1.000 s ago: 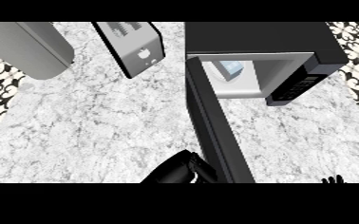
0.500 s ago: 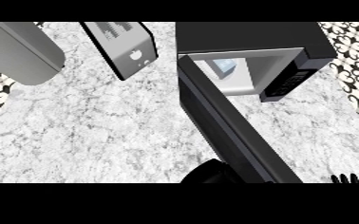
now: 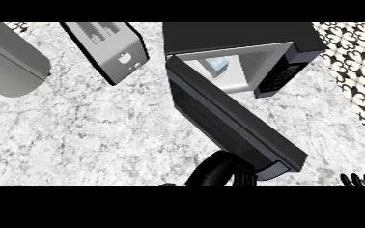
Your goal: Pick up the milk, place it into the microwave and close the microwave
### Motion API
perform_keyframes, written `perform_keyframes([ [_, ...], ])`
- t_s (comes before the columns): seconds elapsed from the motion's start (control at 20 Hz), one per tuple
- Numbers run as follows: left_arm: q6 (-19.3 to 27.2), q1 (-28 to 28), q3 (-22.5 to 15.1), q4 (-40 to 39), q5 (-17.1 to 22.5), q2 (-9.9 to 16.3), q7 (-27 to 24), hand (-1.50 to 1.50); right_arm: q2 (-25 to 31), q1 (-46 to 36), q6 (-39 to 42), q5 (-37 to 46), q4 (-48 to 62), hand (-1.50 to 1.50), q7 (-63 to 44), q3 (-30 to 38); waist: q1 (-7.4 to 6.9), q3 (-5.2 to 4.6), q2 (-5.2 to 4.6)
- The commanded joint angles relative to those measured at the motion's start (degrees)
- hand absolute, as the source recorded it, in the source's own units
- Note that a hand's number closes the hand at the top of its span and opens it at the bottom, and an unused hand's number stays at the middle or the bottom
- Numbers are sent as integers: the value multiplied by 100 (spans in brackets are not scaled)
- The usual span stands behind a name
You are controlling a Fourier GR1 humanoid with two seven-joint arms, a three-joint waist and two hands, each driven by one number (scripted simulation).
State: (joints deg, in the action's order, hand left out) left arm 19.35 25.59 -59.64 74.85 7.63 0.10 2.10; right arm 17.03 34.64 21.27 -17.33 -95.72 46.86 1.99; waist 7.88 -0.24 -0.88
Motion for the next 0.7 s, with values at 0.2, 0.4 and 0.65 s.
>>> perform_keyframes([
  [0.2,922,696,439,-344,912,-9,-650,150,339,119,465,-345,-641,-150,-30,-125,330,-8,-59],
  [0.4,1333,1092,728,-614,1216,-9,-779,150,430,164,409,-482,-903,-150,-245,-206,508,-7,-110],
  [0.65,1420,1376,1033,-855,1822,-9,-1078,150,679,236,584,-612,-1248,-150,-396,-332,788,-21,-205],
])
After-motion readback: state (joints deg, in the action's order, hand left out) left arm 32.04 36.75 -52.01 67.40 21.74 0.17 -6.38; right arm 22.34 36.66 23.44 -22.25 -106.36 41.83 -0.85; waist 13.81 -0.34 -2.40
